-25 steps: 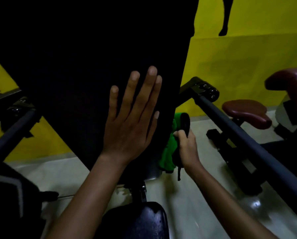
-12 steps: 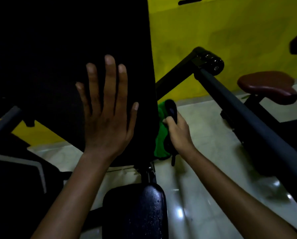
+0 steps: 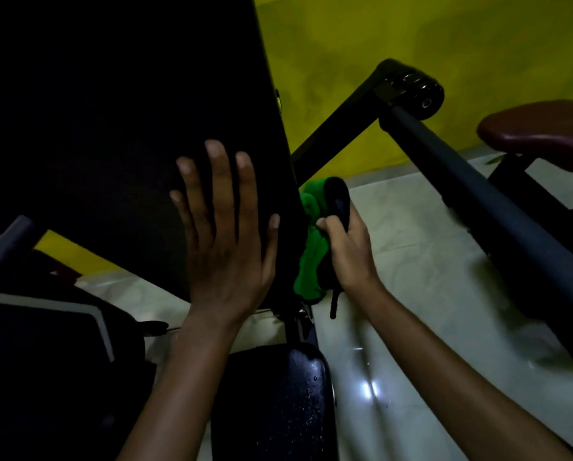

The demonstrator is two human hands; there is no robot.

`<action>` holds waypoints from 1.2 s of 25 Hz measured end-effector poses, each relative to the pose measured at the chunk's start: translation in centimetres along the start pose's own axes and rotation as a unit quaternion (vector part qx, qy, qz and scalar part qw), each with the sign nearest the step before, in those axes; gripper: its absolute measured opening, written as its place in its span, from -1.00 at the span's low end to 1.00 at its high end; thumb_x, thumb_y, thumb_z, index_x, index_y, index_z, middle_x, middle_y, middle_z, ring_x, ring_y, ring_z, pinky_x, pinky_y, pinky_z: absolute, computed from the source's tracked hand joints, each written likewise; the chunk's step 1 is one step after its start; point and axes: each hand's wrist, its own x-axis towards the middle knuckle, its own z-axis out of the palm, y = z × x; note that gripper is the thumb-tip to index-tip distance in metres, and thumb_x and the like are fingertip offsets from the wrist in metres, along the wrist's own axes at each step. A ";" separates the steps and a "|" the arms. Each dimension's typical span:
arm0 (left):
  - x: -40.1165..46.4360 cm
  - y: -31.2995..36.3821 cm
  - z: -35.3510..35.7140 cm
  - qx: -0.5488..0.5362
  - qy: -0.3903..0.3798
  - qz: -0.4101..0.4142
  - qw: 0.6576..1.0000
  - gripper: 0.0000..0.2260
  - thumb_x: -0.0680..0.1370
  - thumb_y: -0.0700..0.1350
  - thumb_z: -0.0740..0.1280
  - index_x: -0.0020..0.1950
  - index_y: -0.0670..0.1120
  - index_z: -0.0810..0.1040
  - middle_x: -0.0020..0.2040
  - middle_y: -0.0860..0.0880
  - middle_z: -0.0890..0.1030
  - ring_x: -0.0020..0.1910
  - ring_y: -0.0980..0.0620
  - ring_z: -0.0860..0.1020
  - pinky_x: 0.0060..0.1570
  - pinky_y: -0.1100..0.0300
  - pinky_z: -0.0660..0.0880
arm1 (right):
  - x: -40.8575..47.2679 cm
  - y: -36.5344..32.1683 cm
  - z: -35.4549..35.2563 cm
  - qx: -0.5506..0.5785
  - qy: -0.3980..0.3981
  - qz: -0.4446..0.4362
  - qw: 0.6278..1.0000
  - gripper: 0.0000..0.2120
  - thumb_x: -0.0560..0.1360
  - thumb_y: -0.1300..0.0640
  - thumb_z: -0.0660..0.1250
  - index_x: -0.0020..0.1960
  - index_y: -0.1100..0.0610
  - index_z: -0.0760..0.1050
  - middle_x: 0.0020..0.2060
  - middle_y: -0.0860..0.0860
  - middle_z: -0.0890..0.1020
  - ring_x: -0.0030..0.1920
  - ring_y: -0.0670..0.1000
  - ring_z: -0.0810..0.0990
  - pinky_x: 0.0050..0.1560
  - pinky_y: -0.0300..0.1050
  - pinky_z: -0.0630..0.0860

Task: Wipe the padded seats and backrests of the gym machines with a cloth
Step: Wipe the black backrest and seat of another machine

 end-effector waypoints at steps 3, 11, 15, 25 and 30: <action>-1.9 0.1 1.0 0.005 -0.029 0.023 0.999 -0.28 0.63 -0.01 0.19 0.53 -0.12 -0.28 0.50 -0.04 -0.41 0.49 -0.12 -0.34 0.48 -0.09 -0.21 | -0.5 1.5 0.1 -0.026 0.009 0.018 0.999 -0.75 0.40 0.06 0.20 0.07 0.03 0.44 -0.03 0.07 0.55 -0.01 0.02 0.53 -0.07 -0.13 0.43; -2.2 -0.4 1.8 0.010 -0.026 0.026 0.999 -0.27 0.63 0.00 0.19 0.52 -0.10 -0.32 0.48 -0.02 -0.43 0.48 -0.10 -0.37 0.47 -0.07 -0.25 | -1.1 4.6 -0.4 -0.002 0.034 0.061 0.998 -0.83 0.38 0.09 0.22 -0.05 -0.03 0.48 -0.11 0.05 0.55 -0.12 -0.03 0.53 -0.12 -0.13 0.46; -3.4 -0.4 2.8 -0.006 -0.019 0.026 0.999 -0.27 0.63 -0.02 0.20 0.53 -0.10 -0.30 0.50 -0.01 -0.41 0.49 -0.09 -0.35 0.47 -0.08 -0.24 | -0.7 6.4 -0.5 -0.086 0.041 0.136 0.986 -0.82 0.53 0.20 0.19 0.10 0.11 0.47 -0.11 0.05 0.54 -0.07 0.05 0.51 -0.13 -0.19 0.35; -9.3 -2.0 5.3 -0.019 -0.068 0.015 0.997 -0.30 0.63 -0.06 0.20 0.54 -0.07 -0.27 0.51 0.04 -0.39 0.50 -0.03 -0.32 0.48 -0.05 -0.24 | -1.0 10.3 -0.5 -0.099 0.085 0.174 0.976 -0.92 0.50 0.19 0.20 -0.06 0.05 0.44 -0.21 0.02 0.52 -0.11 0.06 0.49 -0.11 -0.12 0.39; -11.0 -1.3 7.1 -0.044 -0.073 0.000 0.996 -0.29 0.62 -0.05 0.20 0.53 -0.08 -0.28 0.49 0.02 -0.41 0.49 -0.06 -0.34 0.47 -0.05 -0.24 | -0.9 11.3 -0.5 -0.054 0.109 0.111 0.986 -0.79 0.48 0.27 0.21 -0.24 0.00 0.41 -0.33 -0.05 0.48 -0.24 -0.03 0.45 -0.18 -0.12 0.39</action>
